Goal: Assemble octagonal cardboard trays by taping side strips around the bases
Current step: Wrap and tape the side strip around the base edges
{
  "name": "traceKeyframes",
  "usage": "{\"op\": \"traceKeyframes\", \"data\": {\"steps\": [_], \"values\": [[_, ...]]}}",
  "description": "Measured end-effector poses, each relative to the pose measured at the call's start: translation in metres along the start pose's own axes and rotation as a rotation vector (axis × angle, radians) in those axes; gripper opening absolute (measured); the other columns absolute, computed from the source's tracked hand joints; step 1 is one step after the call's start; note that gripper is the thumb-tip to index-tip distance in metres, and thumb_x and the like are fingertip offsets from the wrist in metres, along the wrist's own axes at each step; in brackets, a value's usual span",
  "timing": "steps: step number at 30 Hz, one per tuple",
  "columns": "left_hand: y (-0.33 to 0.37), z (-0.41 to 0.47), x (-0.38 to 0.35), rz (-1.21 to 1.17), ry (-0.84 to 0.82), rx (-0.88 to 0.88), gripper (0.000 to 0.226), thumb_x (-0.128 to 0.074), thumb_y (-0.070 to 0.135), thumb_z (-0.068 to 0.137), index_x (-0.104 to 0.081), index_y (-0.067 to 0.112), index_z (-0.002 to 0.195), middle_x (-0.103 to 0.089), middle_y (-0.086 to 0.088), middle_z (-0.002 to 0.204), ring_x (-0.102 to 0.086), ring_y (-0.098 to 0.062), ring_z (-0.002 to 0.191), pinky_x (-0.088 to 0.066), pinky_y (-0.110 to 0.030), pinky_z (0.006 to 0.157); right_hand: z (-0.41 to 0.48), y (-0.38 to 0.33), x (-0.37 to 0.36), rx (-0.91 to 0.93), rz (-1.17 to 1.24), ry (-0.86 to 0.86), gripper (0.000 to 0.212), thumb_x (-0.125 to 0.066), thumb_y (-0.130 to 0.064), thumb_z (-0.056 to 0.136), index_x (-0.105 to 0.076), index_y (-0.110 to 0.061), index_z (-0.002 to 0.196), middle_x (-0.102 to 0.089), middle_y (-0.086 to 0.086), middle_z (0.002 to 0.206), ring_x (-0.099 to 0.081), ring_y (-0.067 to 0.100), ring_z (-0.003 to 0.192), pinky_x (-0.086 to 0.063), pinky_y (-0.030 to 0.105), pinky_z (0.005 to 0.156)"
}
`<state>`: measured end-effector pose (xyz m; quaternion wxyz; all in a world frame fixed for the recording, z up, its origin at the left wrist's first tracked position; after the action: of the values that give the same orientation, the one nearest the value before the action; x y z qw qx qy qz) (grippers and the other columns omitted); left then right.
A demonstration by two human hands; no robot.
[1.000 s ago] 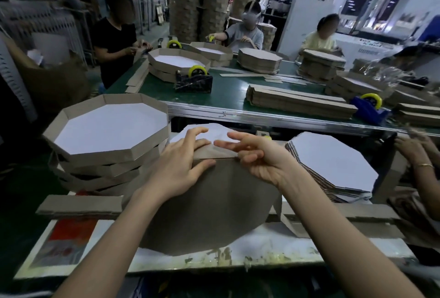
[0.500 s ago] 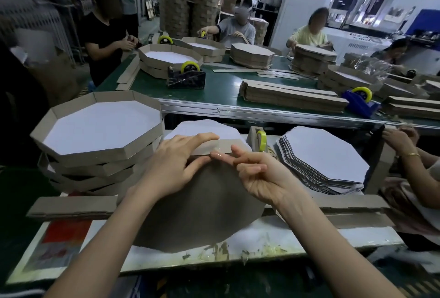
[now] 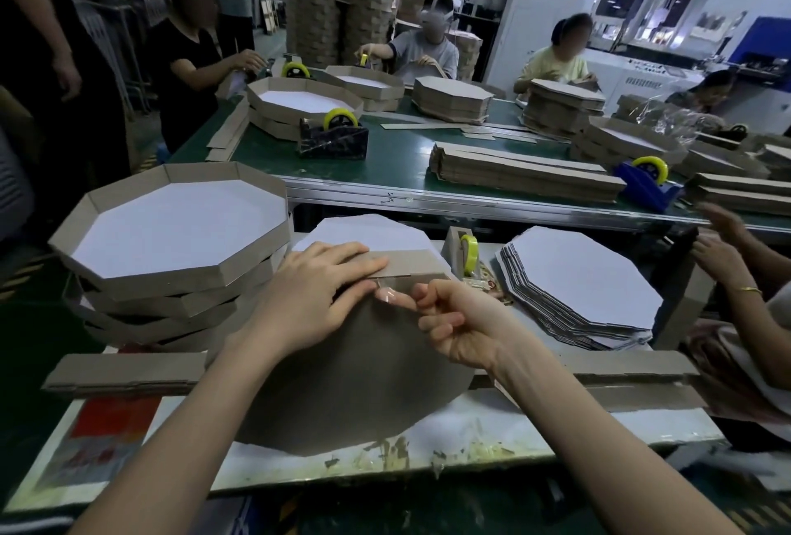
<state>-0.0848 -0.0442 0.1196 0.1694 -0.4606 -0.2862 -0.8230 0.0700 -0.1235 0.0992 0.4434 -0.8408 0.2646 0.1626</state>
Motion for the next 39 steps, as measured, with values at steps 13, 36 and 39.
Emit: {"op": "traceKeyframes", "data": {"steps": [13, 36, 39], "values": [[-0.005, 0.007, 0.001, -0.038, -0.003, 0.036, 0.034, -0.046, 0.040, 0.099, -0.058, 0.042, 0.131, -0.057, 0.011, 0.133, -0.050, -0.020, 0.121, -0.034, -0.036, 0.092, -0.018, -0.035, -0.020, 1.242, -1.646, 0.306, 0.038, -0.075, -0.027, 0.081, -0.058, -0.016, 0.113, -0.056, -0.007, 0.090, -0.055, 0.012, 0.070, -0.044, 0.028, 0.060], [-0.001, 0.008, 0.003, -0.179, 0.165, 0.261, 0.030, -0.056, 0.071, 0.079, -0.069, 0.056, 0.102, -0.067, 0.024, 0.111, -0.057, -0.010, 0.102, -0.048, -0.037, 0.086, -0.014, -0.026, -0.030, 1.576, -1.652, 0.102, 0.023, -0.069, -0.017, 0.086, -0.072, -0.003, 0.069, -0.056, 0.013, 0.075, -0.052, 0.022, 0.061, -0.034, 0.022, 0.052], [0.001, 0.010, 0.002, -0.115, 0.160, 0.208, 0.034, -0.052, 0.072, 0.082, -0.069, 0.053, 0.105, -0.067, 0.027, 0.102, -0.055, -0.009, 0.089, -0.049, -0.035, 0.076, -0.014, -0.030, -0.031, 1.608, -1.666, 0.082, 0.021, -0.067, -0.020, 0.086, -0.074, -0.006, 0.071, -0.057, 0.010, 0.076, -0.054, 0.023, 0.060, -0.035, 0.022, 0.048]]}}
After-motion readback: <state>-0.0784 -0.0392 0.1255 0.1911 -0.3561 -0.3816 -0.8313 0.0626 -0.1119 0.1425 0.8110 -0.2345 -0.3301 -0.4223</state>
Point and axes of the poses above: each hand's wrist, its own z-axis towards the middle knuckle, its own x-axis out of the back of the hand, y = z × x, the point moved 5 cm from there along z, towards the middle knuckle
